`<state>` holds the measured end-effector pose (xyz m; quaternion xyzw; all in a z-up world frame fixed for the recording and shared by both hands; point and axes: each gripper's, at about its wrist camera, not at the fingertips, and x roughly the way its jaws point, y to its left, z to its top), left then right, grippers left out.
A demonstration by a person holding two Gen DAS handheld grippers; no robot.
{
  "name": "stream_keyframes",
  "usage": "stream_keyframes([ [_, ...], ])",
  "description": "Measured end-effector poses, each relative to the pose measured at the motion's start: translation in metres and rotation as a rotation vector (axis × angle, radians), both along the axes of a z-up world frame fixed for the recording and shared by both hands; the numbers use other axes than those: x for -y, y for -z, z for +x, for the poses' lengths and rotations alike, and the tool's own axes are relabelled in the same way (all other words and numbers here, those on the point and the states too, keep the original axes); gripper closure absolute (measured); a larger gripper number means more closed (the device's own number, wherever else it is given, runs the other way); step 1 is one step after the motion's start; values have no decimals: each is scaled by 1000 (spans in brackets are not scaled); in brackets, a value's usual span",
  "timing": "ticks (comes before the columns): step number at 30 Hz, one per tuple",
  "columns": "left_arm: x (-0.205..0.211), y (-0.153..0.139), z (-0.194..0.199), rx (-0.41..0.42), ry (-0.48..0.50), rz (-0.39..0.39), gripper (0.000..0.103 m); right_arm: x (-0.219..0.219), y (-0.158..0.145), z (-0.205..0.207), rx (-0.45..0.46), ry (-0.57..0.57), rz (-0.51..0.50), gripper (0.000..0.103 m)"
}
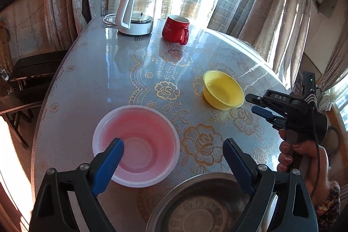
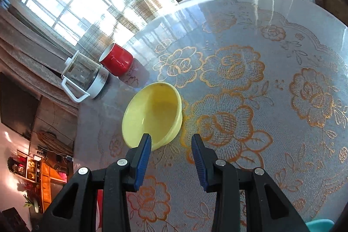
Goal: Organize plates and bowls
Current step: 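Close the right tool on the yellow bowl rim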
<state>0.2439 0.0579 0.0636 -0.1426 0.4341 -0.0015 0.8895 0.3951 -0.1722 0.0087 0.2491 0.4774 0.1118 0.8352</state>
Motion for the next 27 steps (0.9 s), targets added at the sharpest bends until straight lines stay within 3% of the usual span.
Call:
stream_keyframes([
  [5,9,-3,21,-11,6,6,10,-13,25,22,-58,-9,8,65],
  [9,22,-1,43,-18,26,46,12,-10,37,21,-65,-36,60,83],
  [12,32,0,60,-18,32,87,14,-2,39,12,-80,-42,59,85],
  [15,39,6,78,-41,26,78,14,7,38,4,-71,-57,48,85],
  [19,49,22,104,-123,43,7,14,17,34,-5,-65,-77,13,85],
  [23,68,37,122,-188,80,2,14,25,34,-11,-71,-78,12,85],
  [25,75,43,127,-203,85,-4,19,26,33,-15,-65,-84,15,85],
  [27,84,48,129,-218,109,8,34,27,31,-18,-59,-84,3,85],
])
